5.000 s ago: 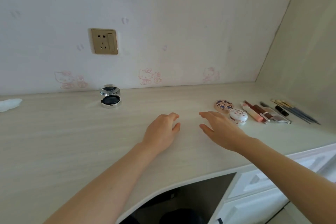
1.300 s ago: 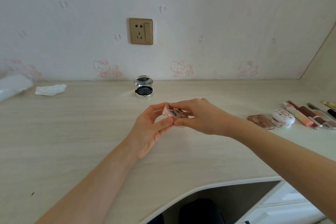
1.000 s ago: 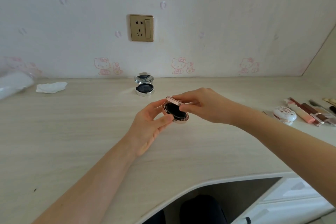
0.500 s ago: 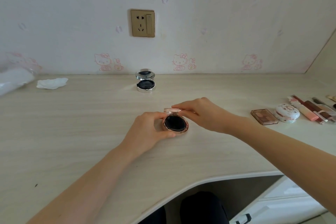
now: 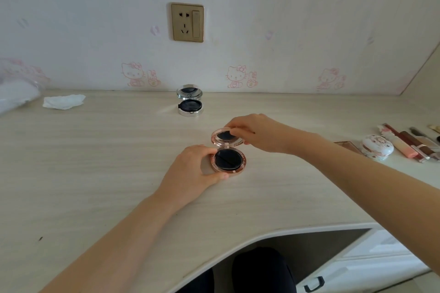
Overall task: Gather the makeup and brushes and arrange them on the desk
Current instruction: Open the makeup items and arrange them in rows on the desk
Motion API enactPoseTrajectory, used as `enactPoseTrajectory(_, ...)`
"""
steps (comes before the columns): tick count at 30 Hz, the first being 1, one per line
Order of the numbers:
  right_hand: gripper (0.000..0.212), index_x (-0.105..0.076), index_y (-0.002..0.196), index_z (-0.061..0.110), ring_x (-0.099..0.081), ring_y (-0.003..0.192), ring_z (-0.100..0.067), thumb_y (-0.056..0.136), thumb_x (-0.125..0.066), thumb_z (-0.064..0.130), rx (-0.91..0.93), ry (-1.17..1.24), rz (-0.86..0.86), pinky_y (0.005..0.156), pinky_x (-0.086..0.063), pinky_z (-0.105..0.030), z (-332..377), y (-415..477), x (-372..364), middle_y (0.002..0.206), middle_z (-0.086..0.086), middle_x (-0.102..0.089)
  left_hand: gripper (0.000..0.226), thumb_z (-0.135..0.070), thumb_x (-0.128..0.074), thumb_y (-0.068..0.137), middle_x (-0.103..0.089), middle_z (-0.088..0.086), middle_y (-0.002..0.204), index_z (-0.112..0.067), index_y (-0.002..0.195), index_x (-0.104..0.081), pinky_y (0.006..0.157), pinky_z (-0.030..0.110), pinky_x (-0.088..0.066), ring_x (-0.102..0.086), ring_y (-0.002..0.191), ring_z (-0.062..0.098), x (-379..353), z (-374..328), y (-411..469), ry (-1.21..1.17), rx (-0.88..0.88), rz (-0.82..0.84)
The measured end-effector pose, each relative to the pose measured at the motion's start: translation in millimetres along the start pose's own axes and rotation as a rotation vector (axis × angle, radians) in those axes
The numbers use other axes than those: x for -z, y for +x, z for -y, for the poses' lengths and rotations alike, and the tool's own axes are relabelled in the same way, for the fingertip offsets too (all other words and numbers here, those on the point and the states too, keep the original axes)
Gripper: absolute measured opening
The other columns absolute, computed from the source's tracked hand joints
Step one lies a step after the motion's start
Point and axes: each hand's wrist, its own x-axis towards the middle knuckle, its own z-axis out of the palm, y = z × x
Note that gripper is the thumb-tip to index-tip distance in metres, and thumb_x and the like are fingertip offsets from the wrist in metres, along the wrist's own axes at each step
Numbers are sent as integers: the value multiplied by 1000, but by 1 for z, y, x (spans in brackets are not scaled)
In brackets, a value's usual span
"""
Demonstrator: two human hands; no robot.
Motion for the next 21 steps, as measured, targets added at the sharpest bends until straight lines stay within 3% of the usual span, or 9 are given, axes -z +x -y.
enactPoseTrajectory(4,27,-62,114,17,-61,90,-23,100,-40,23,-47,40,17,87,-50,-41,0,7,3,102,-2,-66,55,-52,-77,67,-60,-18,115,-34,116,-61,92,18,-35,-48,111,1,-1,3,1,5,-7,3)
enactPoseTrajectory(7,27,-63,112,17,-61,92,-24,100,-40,24,-63,66,25,87,-51,-44,-1,9,3,101,-3,-66,54,-51,-78,67,-61,-17,112,-33,115,-62,90,19,-35,-50,109,3,-2,3,1,4,-20,-5)
enactPoseTrajectory(9,27,-63,115,19,-61,92,-21,100,-41,24,-77,91,19,88,-51,-42,0,10,3,103,0,-66,54,-51,-78,67,-62,-16,111,-33,115,-63,91,20,-37,-50,108,3,-2,4,1,5,-23,-7)
enactPoseTrajectory(13,35,-52,133,24,-56,92,-8,100,-43,31,-135,110,-9,86,-40,-24,-2,5,-1,118,3,-63,57,-52,-78,66,-61,-16,116,-31,117,-63,95,20,-37,-51,111,3,-3,6,2,5,-28,-7)
enactPoseTrajectory(17,48,-42,141,18,-51,124,-19,98,-43,40,-238,129,-137,100,-38,-28,-11,-12,-19,134,-2,-57,58,-52,-77,66,-62,-15,116,-30,118,-63,98,23,-39,-52,112,4,-3,7,2,-2,-33,-7)
enactPoseTrajectory(21,49,-40,141,13,-50,124,-23,98,-45,37,-272,132,-192,96,-37,-27,-9,-35,-45,133,-4,-56,55,-54,-75,67,-62,-17,114,-33,116,-63,95,22,-40,-52,110,3,-3,7,1,3,-44,-1)
